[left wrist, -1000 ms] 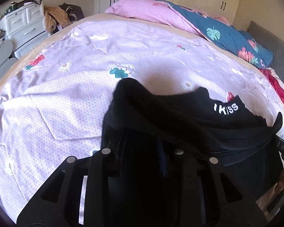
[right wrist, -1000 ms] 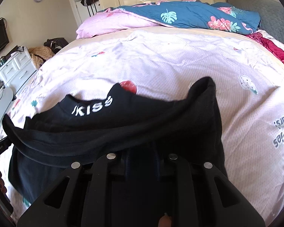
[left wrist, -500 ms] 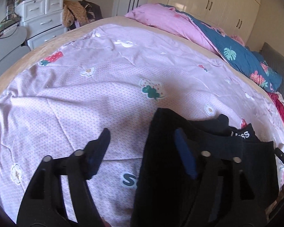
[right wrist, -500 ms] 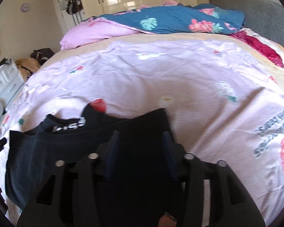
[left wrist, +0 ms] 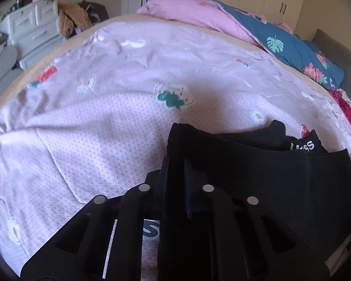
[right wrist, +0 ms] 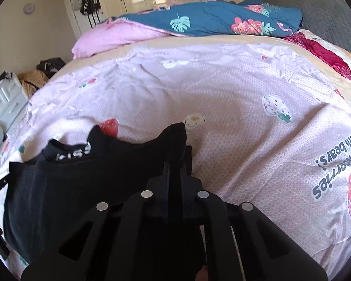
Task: Fold small clothes
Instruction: 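Grasp the folded edge of the shirt with the left gripper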
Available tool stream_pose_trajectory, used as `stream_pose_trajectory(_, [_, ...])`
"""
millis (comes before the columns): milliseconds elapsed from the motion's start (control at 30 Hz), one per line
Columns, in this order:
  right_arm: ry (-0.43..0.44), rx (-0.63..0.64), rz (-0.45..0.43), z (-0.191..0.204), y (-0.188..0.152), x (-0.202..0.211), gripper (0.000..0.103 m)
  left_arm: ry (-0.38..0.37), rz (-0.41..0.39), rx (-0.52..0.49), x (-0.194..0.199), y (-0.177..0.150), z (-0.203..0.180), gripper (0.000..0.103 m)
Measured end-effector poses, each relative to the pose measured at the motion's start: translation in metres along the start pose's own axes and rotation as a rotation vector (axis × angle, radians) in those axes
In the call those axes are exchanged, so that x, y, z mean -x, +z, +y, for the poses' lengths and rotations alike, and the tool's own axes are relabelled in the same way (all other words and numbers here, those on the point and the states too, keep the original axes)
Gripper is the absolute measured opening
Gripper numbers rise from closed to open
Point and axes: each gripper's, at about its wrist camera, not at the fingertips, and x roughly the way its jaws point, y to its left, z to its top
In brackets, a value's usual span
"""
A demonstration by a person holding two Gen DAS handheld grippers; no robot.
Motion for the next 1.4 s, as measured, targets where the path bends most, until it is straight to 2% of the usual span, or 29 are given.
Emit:
stream_pose_trajectory(133, [0.034,-0.038,-0.063,-0.004,0.008,0.017,0.006,-0.011,-0.09,0.01,0.026,0.01,0.002,0.004])
stream_pose_trajectory(267, [0.041,-0.073,-0.11,-0.01,0.017,0.027,0.006,-0.038,-0.123,0.036,0.034,0.016,0.007,0.004])
stream_pose_trajectory(467, [0.018,-0.071,-0.099,-0.01,0.02,0.013,0.006,-0.039,-0.083,0.07,0.012,0.016,0.014,0.003])
stream_pose_trajectory(600, [0.007,-0.084,-0.083,-0.012,0.017,0.006,0.006,0.011,-0.093,0.07,0.009,0.019,0.019,0.0])
stream_pose_trajectory(733, [-0.013,-0.081,-0.057,-0.012,0.013,-0.001,0.007,-0.018,-0.055,0.128,0.003,0.017,0.031,0.0])
stream_pose_trajectory(833, [-0.055,-0.078,-0.046,-0.012,0.011,-0.002,0.015,-0.044,-0.043,0.131,0.005,0.015,0.031,0.0])
stream_pose_trajectory(867, [-0.066,-0.081,-0.045,-0.014,0.01,-0.001,0.021,-0.051,-0.044,0.134,0.007,0.015,0.03,0.0])
stream_pose_trajectory(900, [-0.064,-0.089,-0.039,-0.017,0.009,-0.001,0.031,-0.065,-0.043,0.139,0.008,0.014,0.031,0.008])
stream_pose_trajectory(933, [-0.061,-0.101,-0.029,-0.019,0.008,-0.001,0.035,-0.078,-0.038,0.142,0.008,0.013,0.03,0.02])
stream_pose_trajectory(1000, [-0.05,-0.119,-0.007,-0.024,0.005,0.0,0.039,-0.102,-0.019,0.144,0.005,0.01,0.026,0.031])
stream_pose_trajectory(1100, [-0.028,-0.108,0.038,-0.025,-0.003,-0.001,0.046,-0.128,0.025,0.123,-0.004,0.005,0.019,0.036])
stream_pose_trajectory(1167, [0.003,-0.095,0.08,-0.023,-0.008,-0.004,0.048,-0.097,0.061,0.08,-0.012,0.0,0.011,0.036])
stream_pose_trajectory(1200, [0.006,-0.089,0.095,-0.023,-0.011,-0.005,0.048,-0.087,0.072,0.069,-0.016,-0.001,0.011,0.024])
stream_pose_trajectory(1233, [0.006,-0.077,0.109,-0.021,-0.014,-0.006,0.043,-0.099,0.086,0.068,-0.018,-0.002,0.009,0.007])
stream_pose_trajectory(1267, [0.02,-0.065,0.11,-0.019,-0.015,-0.004,0.008,-0.098,0.085,0.072,-0.018,-0.002,0.01,0.007])
stream_pose_trajectory(1400, [0.032,-0.059,0.076,-0.018,-0.018,0.01,0.006,-0.078,0.016,0.047,-0.001,0.005,0.01,0.004])
